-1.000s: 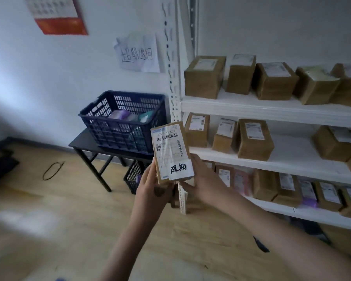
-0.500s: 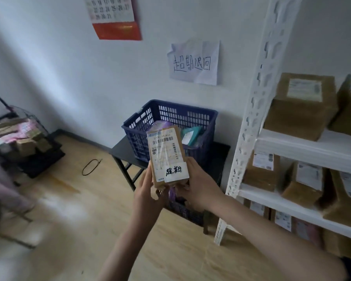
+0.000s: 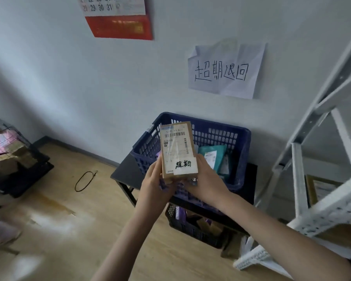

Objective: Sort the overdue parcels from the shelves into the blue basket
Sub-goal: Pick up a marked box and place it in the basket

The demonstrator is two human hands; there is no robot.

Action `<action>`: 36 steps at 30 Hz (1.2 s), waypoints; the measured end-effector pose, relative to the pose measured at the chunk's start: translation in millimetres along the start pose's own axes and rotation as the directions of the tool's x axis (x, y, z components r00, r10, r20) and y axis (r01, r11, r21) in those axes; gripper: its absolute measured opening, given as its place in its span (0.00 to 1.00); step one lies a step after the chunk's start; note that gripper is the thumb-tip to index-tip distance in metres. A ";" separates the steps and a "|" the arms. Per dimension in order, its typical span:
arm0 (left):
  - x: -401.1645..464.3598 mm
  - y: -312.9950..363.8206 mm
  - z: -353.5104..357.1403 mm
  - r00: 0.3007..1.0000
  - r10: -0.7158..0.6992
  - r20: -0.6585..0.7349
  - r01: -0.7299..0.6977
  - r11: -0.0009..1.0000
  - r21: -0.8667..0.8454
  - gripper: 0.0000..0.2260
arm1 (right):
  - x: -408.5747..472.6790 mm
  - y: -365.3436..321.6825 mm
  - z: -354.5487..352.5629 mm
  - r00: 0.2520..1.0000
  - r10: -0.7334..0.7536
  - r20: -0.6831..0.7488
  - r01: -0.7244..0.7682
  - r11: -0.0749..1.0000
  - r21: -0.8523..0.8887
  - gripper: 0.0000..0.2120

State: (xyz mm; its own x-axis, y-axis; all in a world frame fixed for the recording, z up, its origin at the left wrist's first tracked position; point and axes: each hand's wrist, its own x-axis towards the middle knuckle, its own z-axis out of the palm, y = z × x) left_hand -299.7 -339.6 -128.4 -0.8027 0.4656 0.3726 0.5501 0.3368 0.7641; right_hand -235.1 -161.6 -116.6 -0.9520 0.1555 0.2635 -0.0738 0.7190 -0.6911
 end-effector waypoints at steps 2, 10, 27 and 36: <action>30.1 -16.6 -3.0 0.997 0.009 0.079 -0.008 1.000 -0.006 0.42 | 21.8 9.3 11.0 0.999 0.045 -0.009 -0.045 0.999 -0.001 0.36; 126.0 -89.7 11.3 0.951 0.011 0.309 -0.004 1.000 -0.024 0.41 | 88.4 55.3 37.6 0.977 0.211 -0.032 -0.212 0.977 -0.020 0.38; 220.5 -200.6 38.0 0.698 -0.164 0.697 0.205 0.978 0.024 0.37 | 152.8 140.0 75.9 0.851 0.416 0.319 -0.371 0.908 -0.194 0.37; 245.0 -216.6 62.1 0.494 -0.159 0.855 0.149 0.984 0.097 0.50 | 163.3 162.8 109.0 0.729 0.629 0.270 -0.643 0.764 -0.046 0.29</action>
State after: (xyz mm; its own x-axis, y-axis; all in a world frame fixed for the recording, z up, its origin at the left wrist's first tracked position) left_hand -601.3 -247.6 -235.3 -0.2867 0.8761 -0.3875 0.4440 0.4800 0.7566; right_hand -434.9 -93.0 -259.5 -0.8205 0.3832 -0.4243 0.5694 0.4808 -0.6668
